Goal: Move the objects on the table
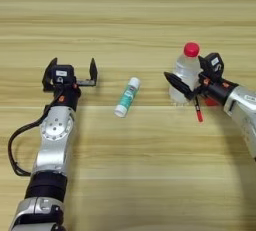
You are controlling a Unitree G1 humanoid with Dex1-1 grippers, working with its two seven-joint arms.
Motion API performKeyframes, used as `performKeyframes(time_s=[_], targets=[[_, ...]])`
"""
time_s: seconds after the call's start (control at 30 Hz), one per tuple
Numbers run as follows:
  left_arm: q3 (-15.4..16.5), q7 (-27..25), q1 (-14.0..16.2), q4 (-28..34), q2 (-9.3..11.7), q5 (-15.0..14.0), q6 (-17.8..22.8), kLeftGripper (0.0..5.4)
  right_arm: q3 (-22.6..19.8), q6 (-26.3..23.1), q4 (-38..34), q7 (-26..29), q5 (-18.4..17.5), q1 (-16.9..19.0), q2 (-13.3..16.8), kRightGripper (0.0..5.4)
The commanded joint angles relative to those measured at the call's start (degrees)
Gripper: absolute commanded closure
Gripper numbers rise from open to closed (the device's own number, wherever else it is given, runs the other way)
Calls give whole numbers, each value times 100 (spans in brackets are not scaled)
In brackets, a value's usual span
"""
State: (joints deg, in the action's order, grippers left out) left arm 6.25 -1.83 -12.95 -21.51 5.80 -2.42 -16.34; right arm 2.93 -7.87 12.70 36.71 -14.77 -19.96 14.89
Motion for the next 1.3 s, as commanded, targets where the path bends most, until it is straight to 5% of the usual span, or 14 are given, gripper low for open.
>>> performKeyframes(time_s=[0.03,0.47,1.1,1.3], targets=[[-18,-2,-33,-37,37,57,15,0,13,28,13,33,48,-116,-15,77],[-33,16,-31,-16,20,67,29,0,14,-34,-15,55,13,-86,-29,201],[-46,34,-38,-26,20,68,29,0,-501,-481,-1344,-412,-470,-193,-146,212],[-54,46,-32,-5,12,72,32,0,-813,-335,-1409,-682,-312,-276,78,212]])
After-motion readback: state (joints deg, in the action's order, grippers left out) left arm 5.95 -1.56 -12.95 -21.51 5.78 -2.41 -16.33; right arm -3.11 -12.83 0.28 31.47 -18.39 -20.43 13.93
